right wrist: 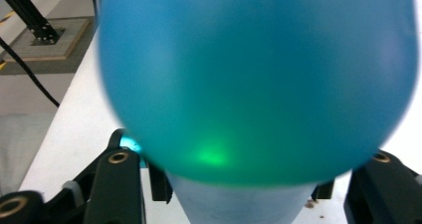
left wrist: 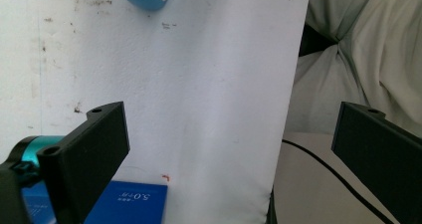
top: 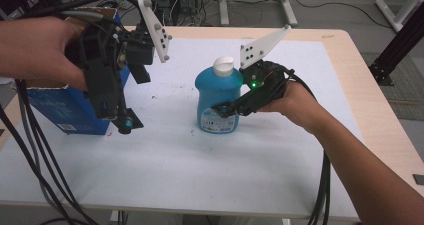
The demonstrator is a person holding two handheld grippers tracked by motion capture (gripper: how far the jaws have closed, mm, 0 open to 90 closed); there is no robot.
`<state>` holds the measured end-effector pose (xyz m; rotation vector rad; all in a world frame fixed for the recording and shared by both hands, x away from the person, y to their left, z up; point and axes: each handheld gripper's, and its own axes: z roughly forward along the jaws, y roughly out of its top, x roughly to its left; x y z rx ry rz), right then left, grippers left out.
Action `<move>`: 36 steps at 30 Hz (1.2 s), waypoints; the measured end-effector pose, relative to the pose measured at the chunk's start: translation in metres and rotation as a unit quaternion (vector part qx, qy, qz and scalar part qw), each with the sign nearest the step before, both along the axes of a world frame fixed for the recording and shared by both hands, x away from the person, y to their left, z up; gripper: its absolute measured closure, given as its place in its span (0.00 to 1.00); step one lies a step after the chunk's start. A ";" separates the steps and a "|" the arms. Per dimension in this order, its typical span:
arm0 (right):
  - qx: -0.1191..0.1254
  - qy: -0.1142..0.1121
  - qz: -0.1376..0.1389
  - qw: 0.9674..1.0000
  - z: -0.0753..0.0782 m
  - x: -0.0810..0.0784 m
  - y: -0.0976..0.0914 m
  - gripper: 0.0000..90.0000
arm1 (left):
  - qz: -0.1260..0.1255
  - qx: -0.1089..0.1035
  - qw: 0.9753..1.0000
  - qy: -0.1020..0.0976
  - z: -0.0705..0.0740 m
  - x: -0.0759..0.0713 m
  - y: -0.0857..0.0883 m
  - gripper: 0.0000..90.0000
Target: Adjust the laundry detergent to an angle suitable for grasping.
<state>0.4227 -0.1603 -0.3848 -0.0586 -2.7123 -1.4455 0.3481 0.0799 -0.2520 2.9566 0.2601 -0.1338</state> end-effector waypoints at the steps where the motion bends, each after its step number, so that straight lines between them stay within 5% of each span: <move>1: 0.002 0.001 -0.001 1.000 0.000 0.000 0.000 0.46 | -0.002 0.000 1.000 0.000 0.000 0.000 0.000 0.02; 13: -0.004 0.018 -0.025 1.000 0.000 -0.001 -0.002 0.25 | -0.001 -0.001 1.000 0.000 0.000 0.000 0.001 0.02; 18: -0.009 0.020 -0.025 0.999 0.002 -0.001 -0.004 0.24 | -0.002 0.000 1.000 0.000 0.000 0.000 0.001 0.02; 20: -0.017 0.011 -0.038 0.999 0.003 -0.002 -0.003 0.13 | -0.001 -0.001 1.000 0.000 0.000 0.000 0.001 0.02; 28: -0.010 -0.002 -0.053 0.999 0.010 -0.007 -0.007 0.12 | 0.001 -0.001 1.000 0.000 0.001 0.000 0.002 0.02; 36: -0.003 0.015 -0.081 0.997 0.020 -0.008 -0.022 0.12 | 0.002 -0.002 1.000 -0.002 0.001 -0.001 0.003 0.02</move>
